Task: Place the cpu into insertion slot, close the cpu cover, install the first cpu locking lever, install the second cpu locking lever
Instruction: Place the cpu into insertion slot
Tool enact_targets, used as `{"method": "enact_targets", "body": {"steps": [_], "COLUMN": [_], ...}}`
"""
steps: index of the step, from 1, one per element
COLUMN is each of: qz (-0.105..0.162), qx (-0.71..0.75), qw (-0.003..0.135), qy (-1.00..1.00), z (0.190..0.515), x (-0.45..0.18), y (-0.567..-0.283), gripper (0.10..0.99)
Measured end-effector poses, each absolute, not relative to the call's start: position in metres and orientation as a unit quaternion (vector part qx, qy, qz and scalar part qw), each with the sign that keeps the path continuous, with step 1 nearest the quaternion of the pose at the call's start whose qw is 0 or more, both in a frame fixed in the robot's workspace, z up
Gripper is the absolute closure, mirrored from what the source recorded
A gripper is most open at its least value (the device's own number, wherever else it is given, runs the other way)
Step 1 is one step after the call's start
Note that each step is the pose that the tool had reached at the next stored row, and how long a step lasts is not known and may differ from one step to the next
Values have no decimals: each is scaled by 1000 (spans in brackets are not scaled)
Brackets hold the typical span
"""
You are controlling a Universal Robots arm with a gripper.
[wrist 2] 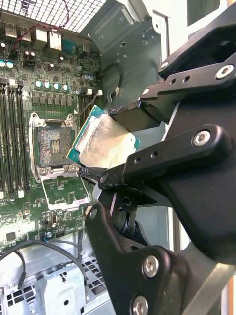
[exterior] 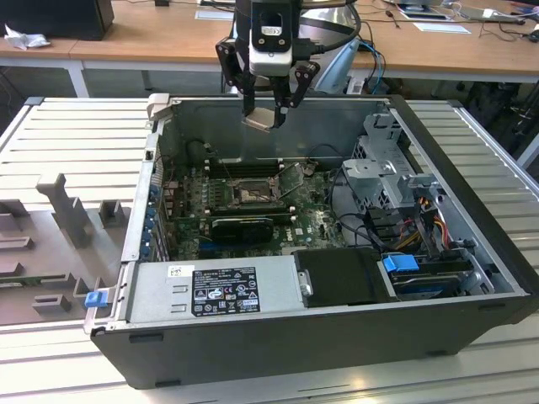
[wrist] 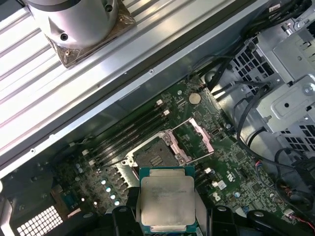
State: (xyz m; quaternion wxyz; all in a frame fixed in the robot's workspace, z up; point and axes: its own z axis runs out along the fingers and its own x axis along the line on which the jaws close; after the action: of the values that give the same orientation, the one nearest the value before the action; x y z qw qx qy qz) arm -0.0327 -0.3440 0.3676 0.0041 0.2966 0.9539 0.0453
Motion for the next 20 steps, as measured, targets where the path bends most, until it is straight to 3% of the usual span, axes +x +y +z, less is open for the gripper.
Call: {"method": "enact_targets", "body": {"steps": [20], "qz": [45], "qx": [336], "qw": [6], "qy": [941], "z": [367], "x": [-33], "y": [-344], "gripper": [553]}}
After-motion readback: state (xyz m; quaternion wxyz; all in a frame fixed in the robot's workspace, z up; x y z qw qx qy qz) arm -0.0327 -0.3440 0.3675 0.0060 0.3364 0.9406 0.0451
